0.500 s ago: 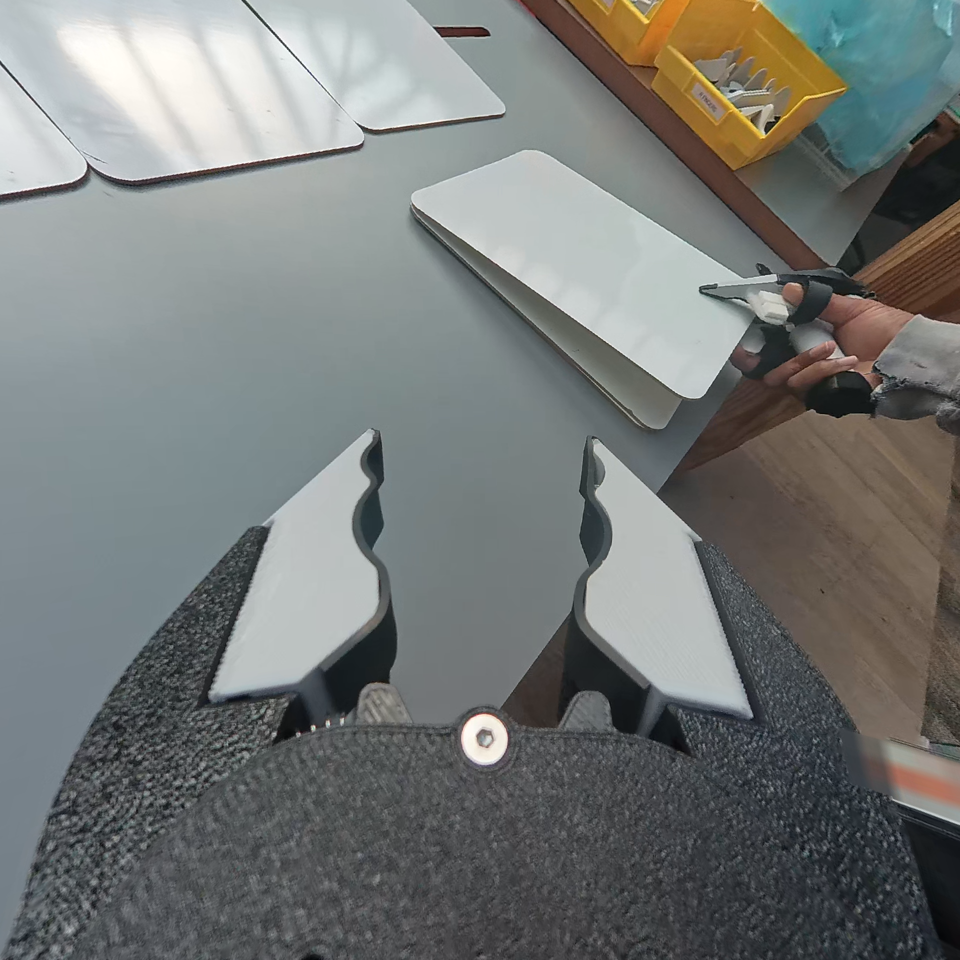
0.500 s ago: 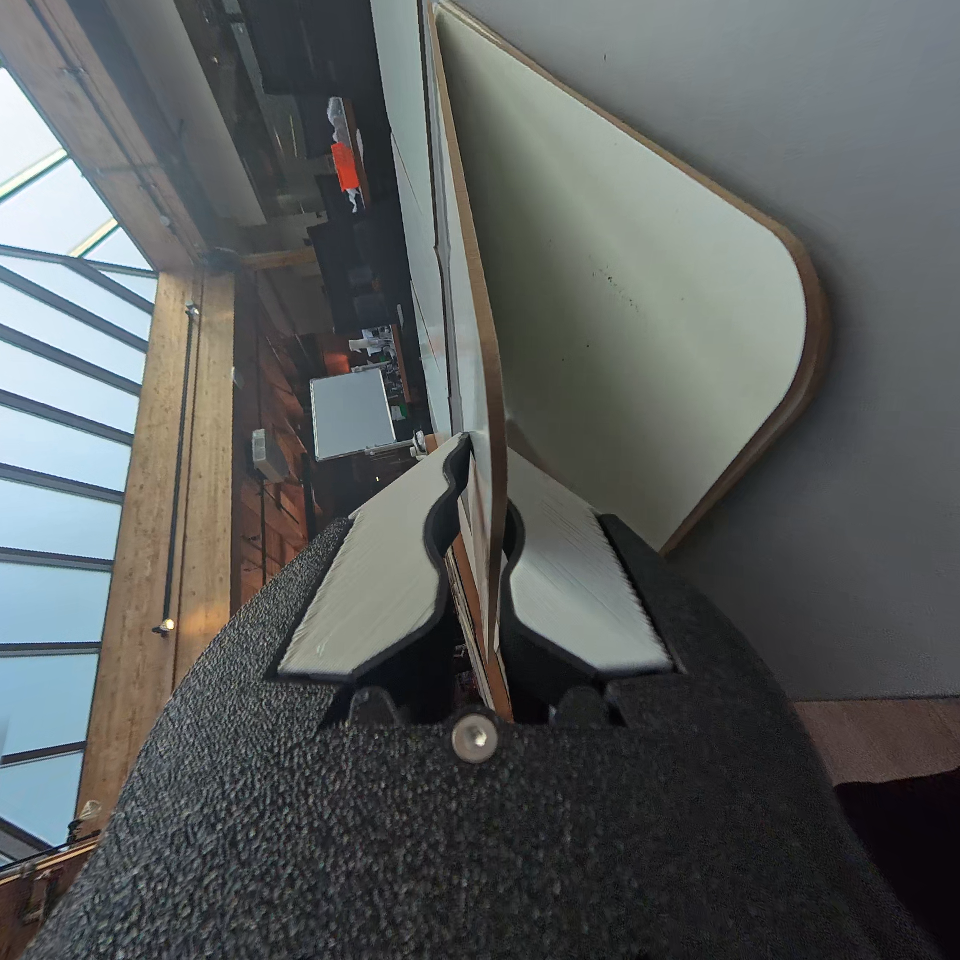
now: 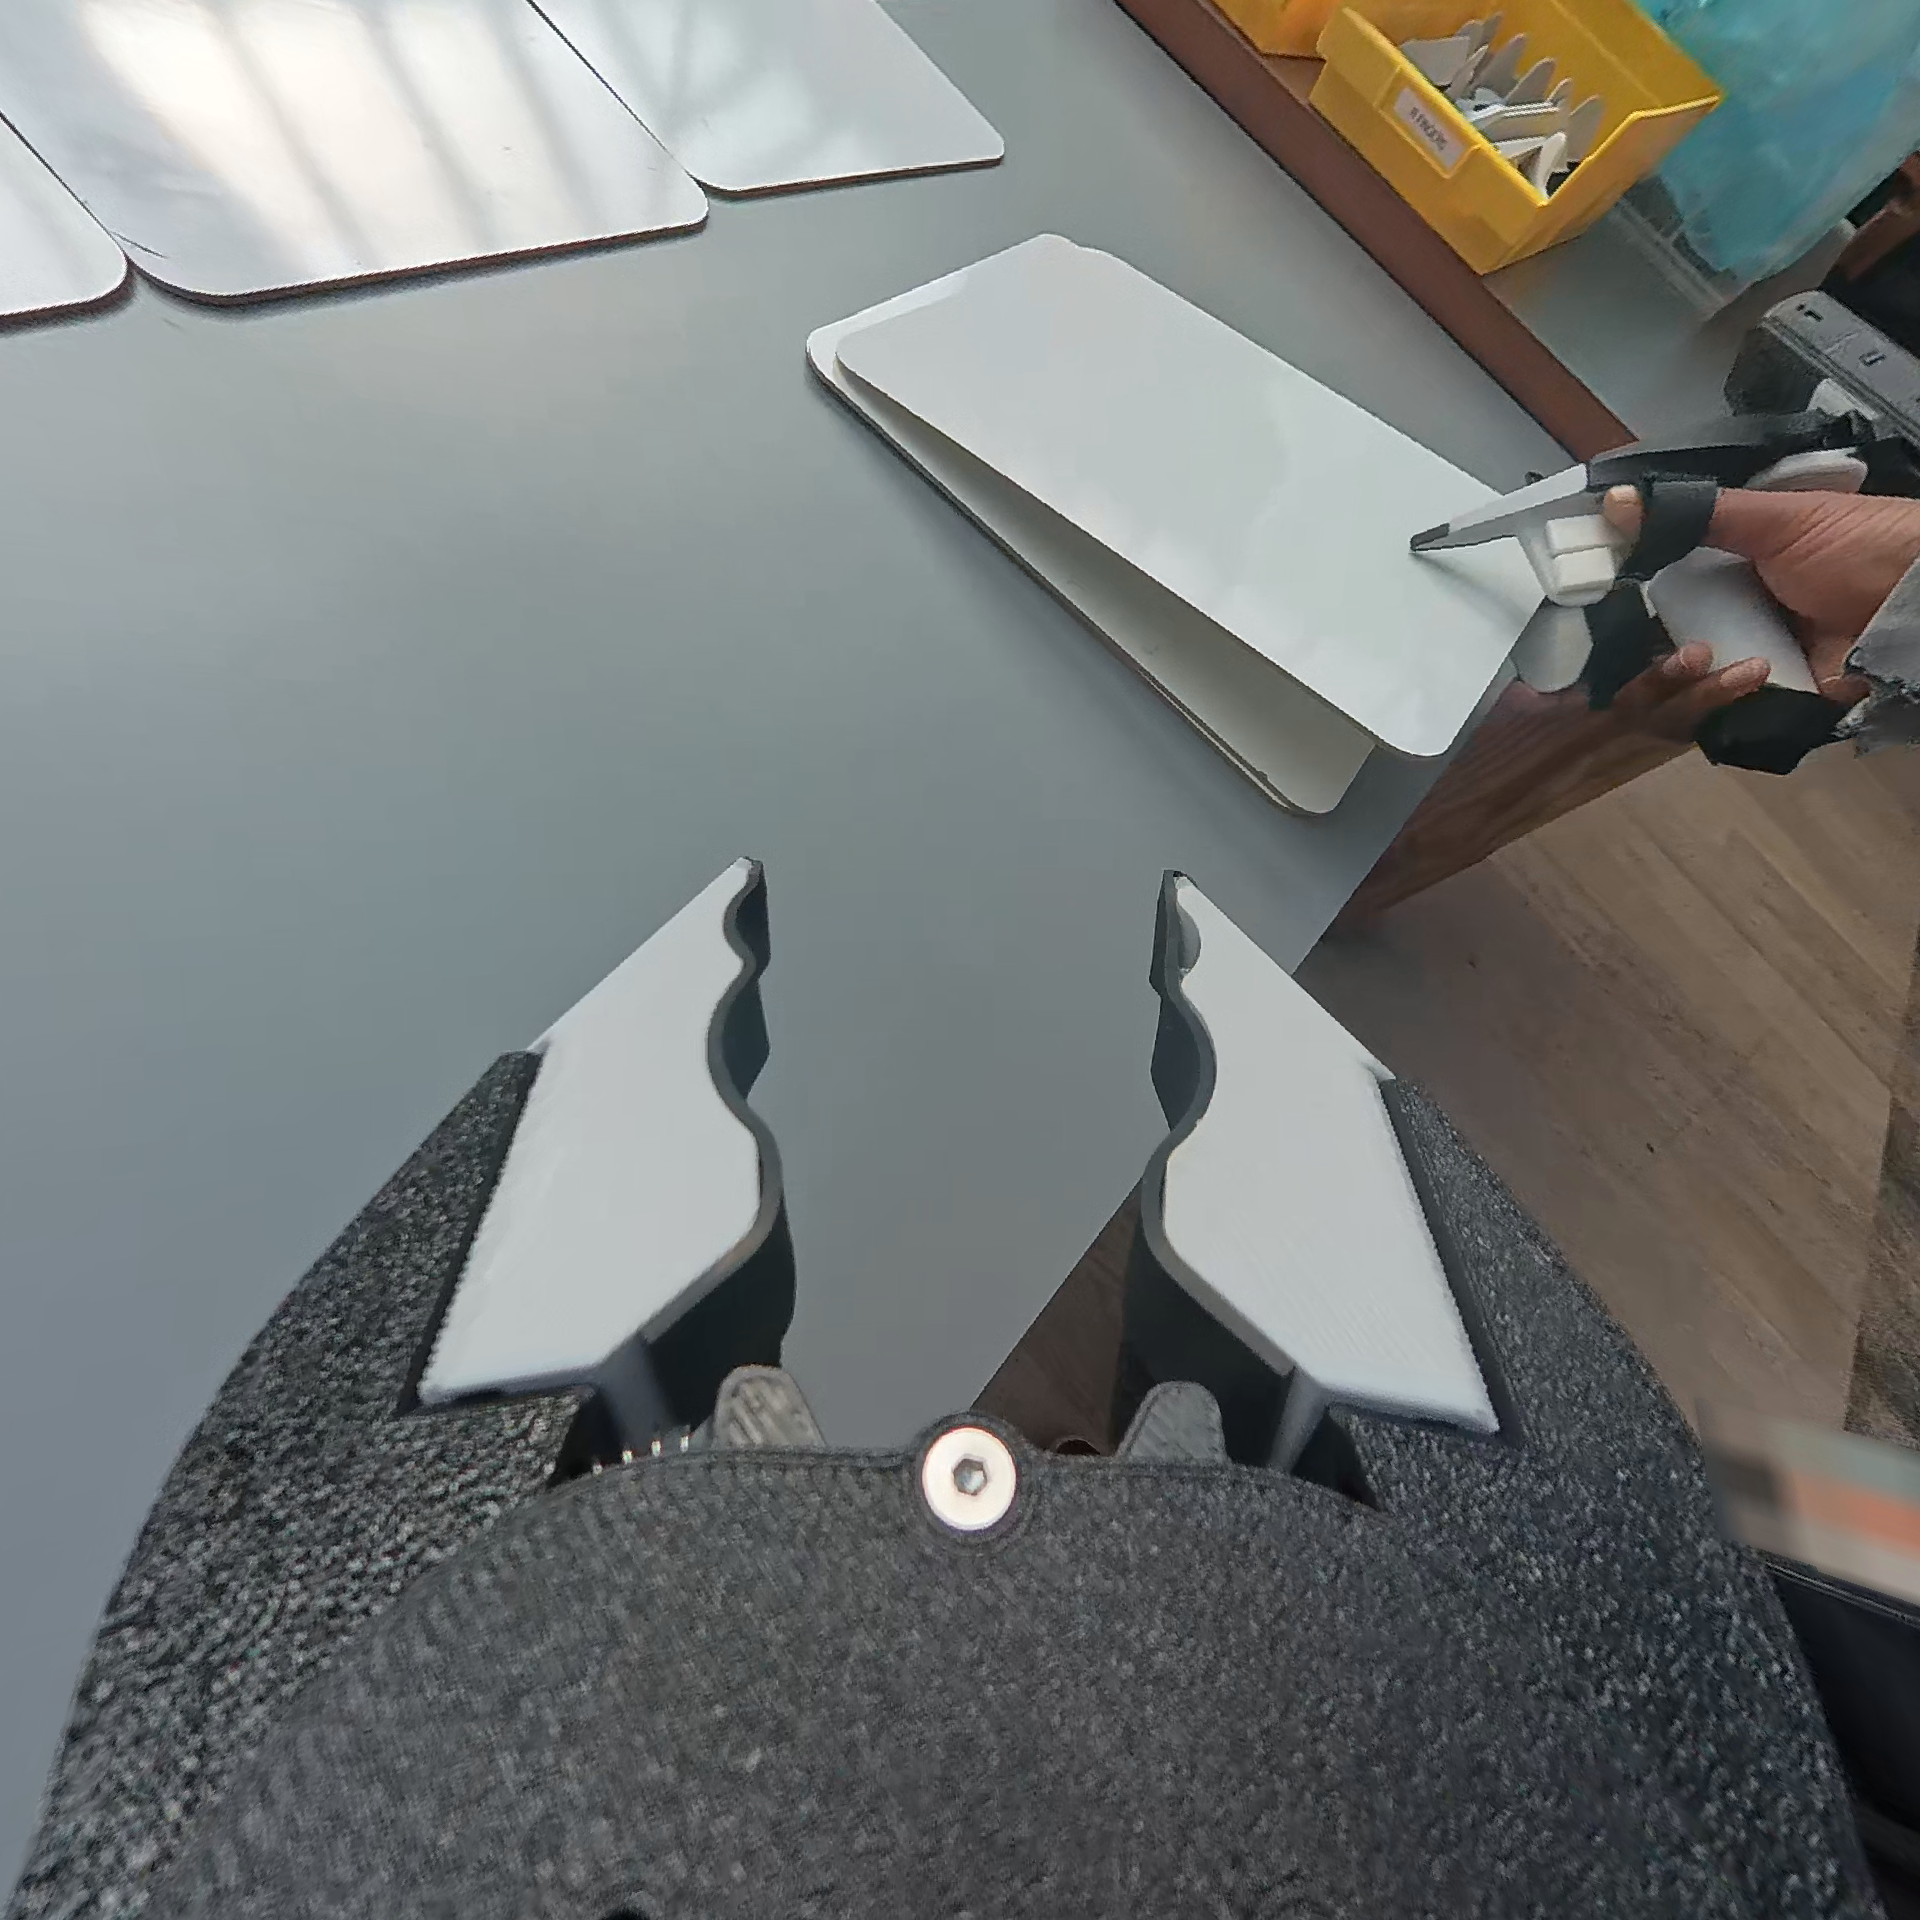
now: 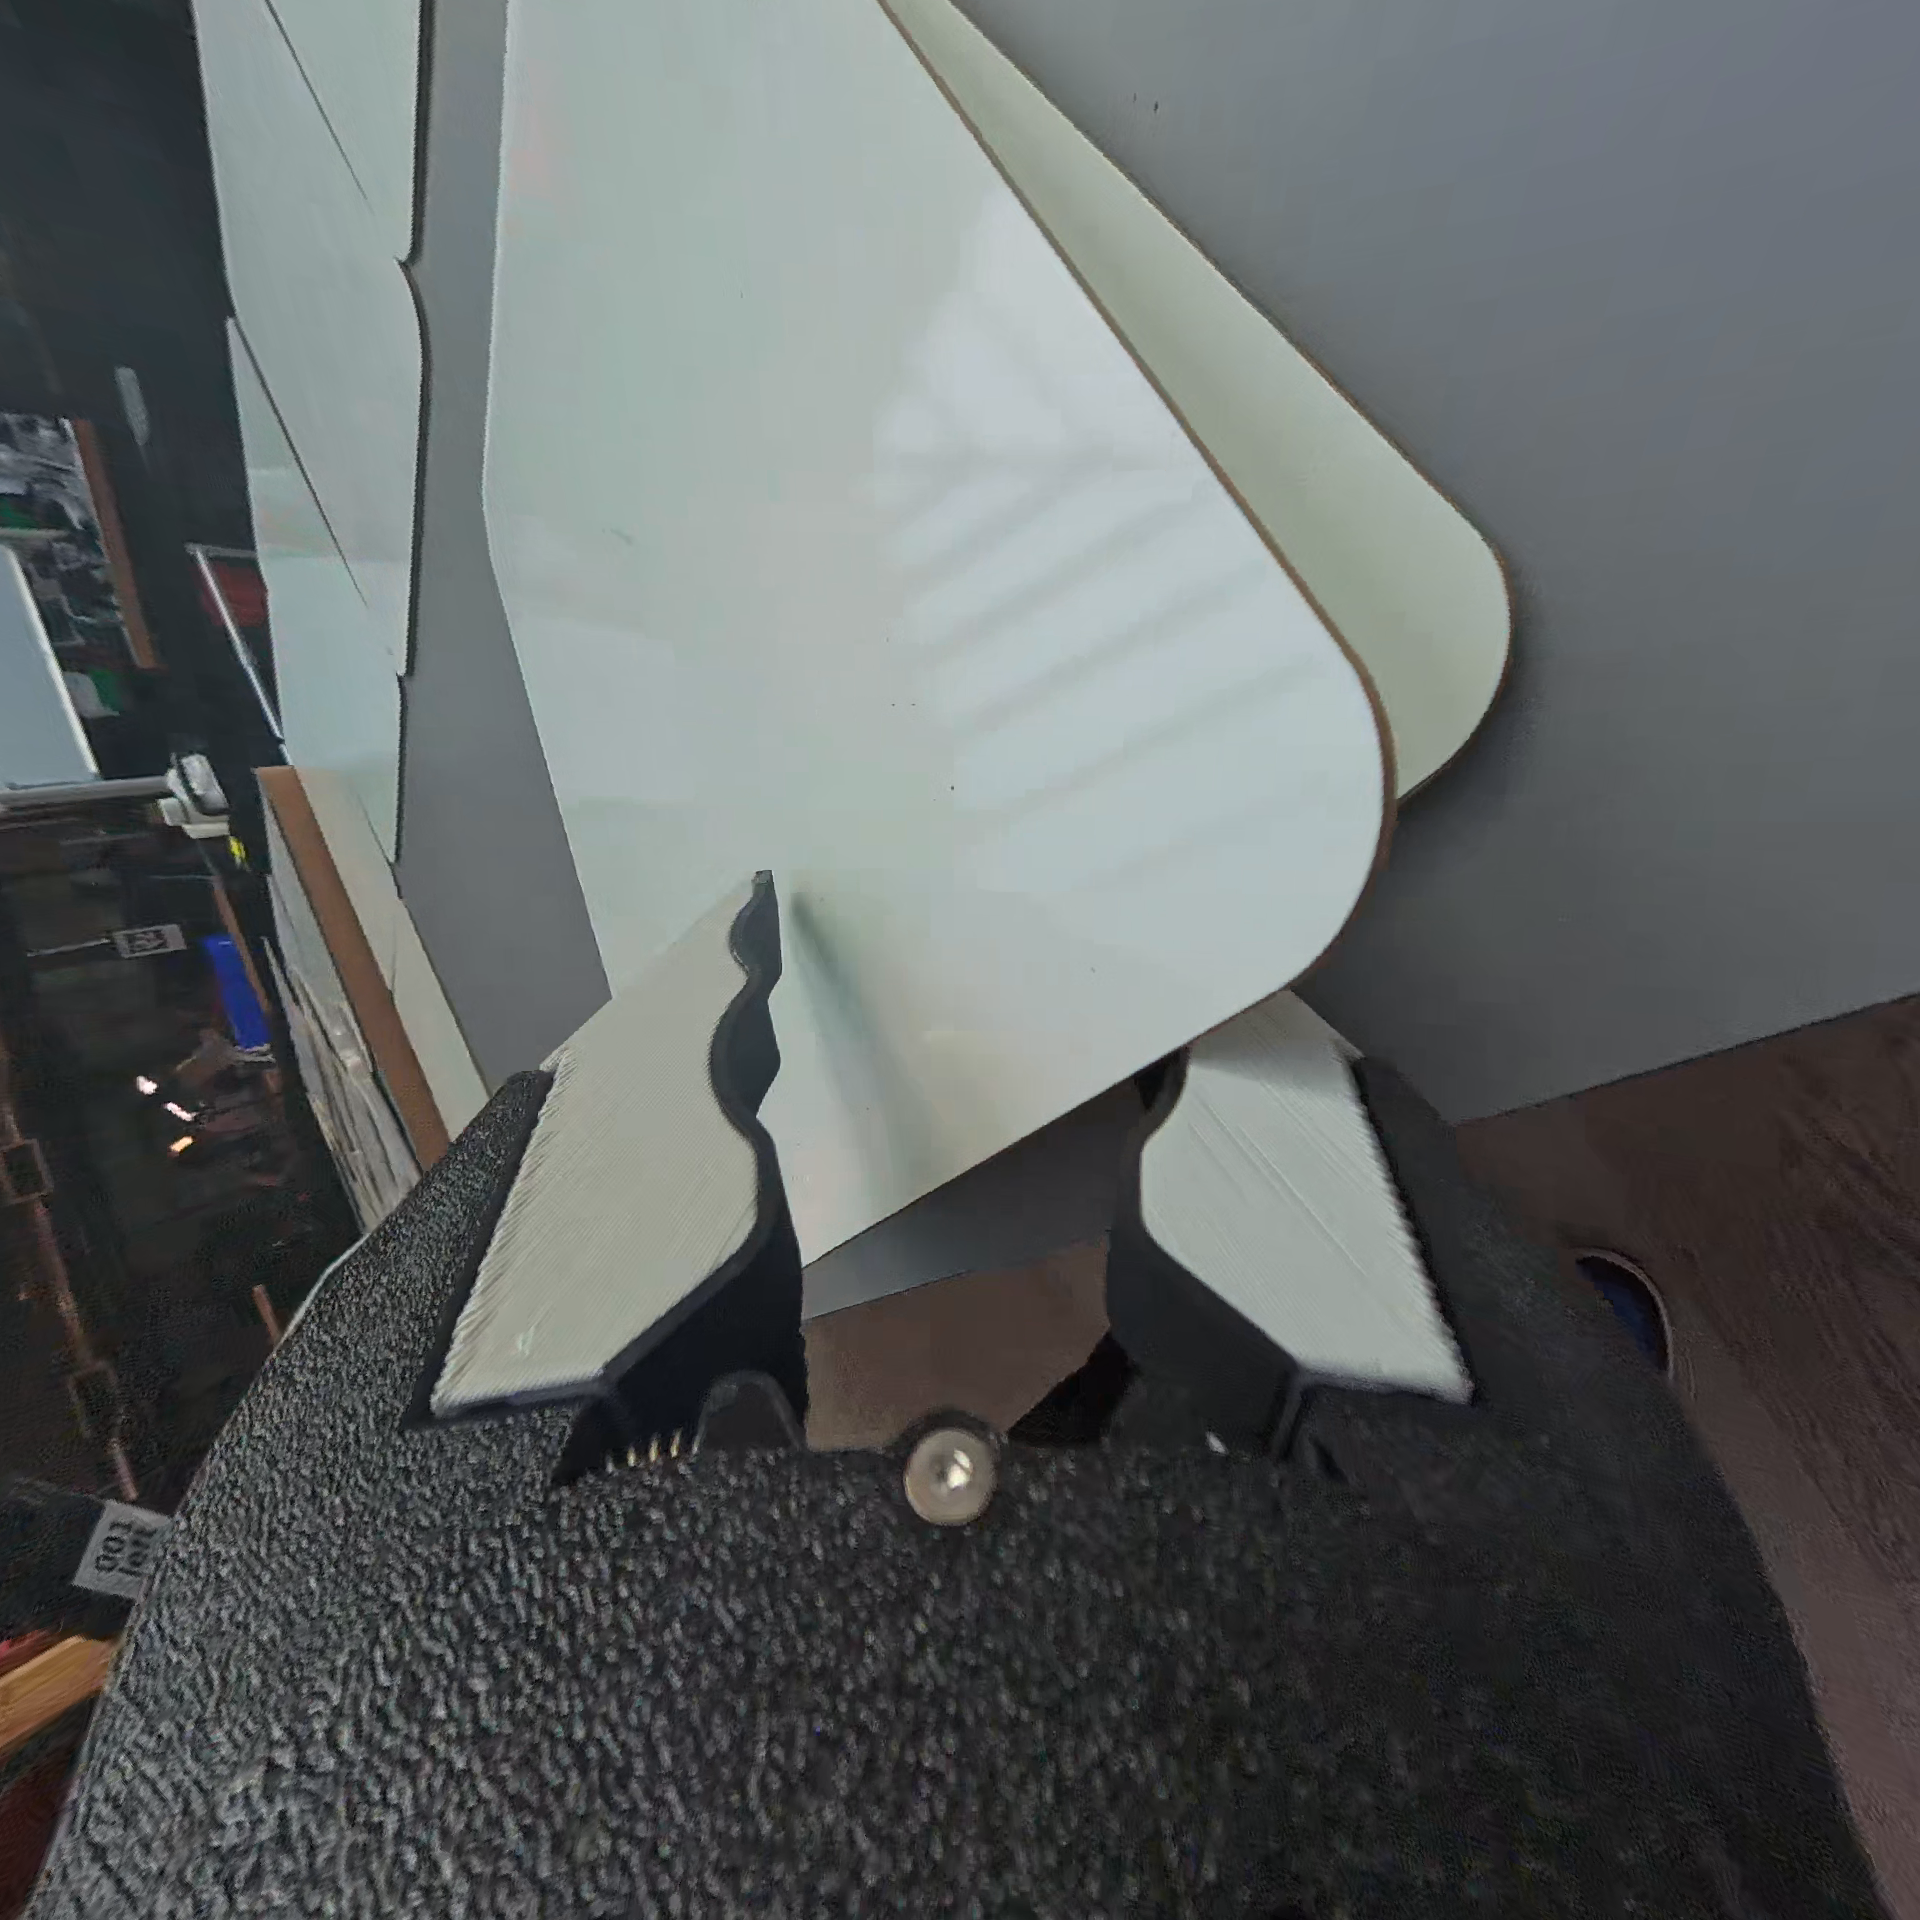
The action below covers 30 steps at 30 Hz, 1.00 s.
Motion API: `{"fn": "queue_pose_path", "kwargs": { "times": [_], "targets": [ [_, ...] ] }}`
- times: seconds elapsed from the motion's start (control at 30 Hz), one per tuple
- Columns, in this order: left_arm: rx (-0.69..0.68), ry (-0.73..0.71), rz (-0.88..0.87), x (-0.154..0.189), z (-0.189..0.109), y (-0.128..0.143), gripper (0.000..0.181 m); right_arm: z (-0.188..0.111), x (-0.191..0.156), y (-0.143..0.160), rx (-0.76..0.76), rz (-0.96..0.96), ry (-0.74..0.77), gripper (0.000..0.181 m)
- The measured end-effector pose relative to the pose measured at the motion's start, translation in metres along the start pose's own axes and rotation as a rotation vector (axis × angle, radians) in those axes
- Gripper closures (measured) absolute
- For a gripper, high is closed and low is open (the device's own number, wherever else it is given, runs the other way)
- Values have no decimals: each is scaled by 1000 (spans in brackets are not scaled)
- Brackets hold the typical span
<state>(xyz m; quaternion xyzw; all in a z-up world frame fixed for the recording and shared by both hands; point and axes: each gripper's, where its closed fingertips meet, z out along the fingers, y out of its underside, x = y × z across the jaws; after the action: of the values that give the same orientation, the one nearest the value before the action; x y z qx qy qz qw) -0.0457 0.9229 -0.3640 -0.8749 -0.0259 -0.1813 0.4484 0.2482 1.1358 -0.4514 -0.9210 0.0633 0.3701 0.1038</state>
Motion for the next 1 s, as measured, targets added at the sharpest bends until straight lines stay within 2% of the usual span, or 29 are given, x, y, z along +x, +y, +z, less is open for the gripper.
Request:
{"fn": "queue_pose_path", "kwargs": {
  "times": [0.4, 0.6, 0.73, 0.83, 1.0],
  "targets": [
    [1, 13, -6, 1, 4, 0, 108, -6, 27, 0, -40, -216, 422, 78],
    [0, 16, -8, 0, 3, 1, 109, -9, 26, -11, 53, -262, 461, 81],
    [-1, 16, -2, -1, 3, 1, 109, -12, 7, -13, 120, -569, 438, 73],
    [4, 24, -10, 1, 5, -2, 108, -7, -1, 1, 96, -769, 374, 65],
    [13, 48, -22, 13, 16, -13, 109, -5, 12, -2, -3, -878, 329, 64]
  ]
}}
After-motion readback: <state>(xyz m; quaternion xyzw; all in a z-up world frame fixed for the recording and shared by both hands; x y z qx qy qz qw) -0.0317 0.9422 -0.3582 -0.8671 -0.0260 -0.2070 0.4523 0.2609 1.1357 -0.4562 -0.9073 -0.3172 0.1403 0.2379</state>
